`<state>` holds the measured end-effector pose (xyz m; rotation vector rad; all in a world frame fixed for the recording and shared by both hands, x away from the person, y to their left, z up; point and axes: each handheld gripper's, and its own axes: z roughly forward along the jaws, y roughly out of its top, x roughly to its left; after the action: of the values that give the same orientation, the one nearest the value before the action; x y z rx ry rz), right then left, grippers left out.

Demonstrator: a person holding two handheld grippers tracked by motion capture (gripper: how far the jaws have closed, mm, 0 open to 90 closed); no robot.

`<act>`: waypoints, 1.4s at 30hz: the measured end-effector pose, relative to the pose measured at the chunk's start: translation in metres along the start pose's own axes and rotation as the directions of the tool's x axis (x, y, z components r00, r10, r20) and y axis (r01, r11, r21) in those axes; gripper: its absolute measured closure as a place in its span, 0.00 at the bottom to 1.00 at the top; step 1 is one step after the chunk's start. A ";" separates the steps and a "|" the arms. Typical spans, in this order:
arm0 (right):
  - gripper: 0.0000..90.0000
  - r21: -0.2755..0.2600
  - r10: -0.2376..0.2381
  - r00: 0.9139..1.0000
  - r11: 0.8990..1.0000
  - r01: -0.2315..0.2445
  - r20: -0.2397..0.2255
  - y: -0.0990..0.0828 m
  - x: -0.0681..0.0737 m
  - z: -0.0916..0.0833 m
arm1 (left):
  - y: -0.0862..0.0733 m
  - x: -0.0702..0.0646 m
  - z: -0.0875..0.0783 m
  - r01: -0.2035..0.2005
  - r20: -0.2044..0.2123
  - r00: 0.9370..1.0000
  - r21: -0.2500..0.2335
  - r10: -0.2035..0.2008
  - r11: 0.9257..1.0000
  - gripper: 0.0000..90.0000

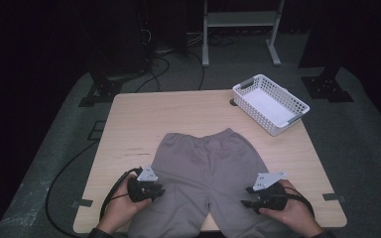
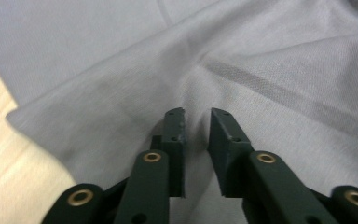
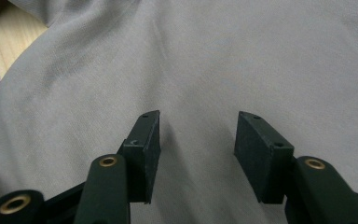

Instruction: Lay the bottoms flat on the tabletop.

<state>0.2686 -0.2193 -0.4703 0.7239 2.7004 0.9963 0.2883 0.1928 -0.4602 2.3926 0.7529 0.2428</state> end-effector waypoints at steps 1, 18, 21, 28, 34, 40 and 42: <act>0.55 0.000 -0.001 1.000 1.000 0.001 0.001 0.000 0.000 0.000 | -0.002 -0.003 -0.001 -0.002 0.001 1.000 0.002 0.002 1.000 0.85; 0.56 0.030 -0.034 0.999 0.999 0.035 -0.036 -0.003 0.016 -0.006 | -0.028 -0.030 -0.017 0.056 0.061 0.997 -0.050 -0.053 0.997 0.71; 0.55 0.006 -0.011 0.999 1.000 0.011 -0.035 -0.004 0.011 -0.006 | -0.028 -0.026 -0.017 0.046 0.042 0.998 -0.067 -0.043 0.997 0.62; 0.51 -0.066 0.021 0.999 0.998 -0.018 0.044 -0.004 -0.001 -0.009 | -0.037 -0.013 -0.029 0.066 -0.005 0.998 -0.111 -0.067 0.992 0.50; 0.50 -0.052 0.025 0.999 0.998 -0.023 0.041 -0.005 -0.003 -0.004 | -0.053 -0.009 -0.040 0.113 -0.015 0.993 -0.135 -0.116 0.984 0.44; 0.49 -0.049 0.026 0.999 0.999 -0.024 0.046 -0.006 -0.005 -0.003 | -0.066 -0.009 -0.038 0.136 0.003 0.991 -0.129 -0.137 0.982 0.37; 0.49 -0.047 0.026 0.998 0.999 -0.023 0.050 -0.006 -0.005 -0.003 | -0.066 -0.011 -0.036 0.123 0.007 0.992 -0.125 -0.123 0.984 0.35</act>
<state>0.2695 -0.2274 -0.4725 0.7647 2.6223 1.0288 0.2371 0.2473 -0.4716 2.2188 0.8564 0.2327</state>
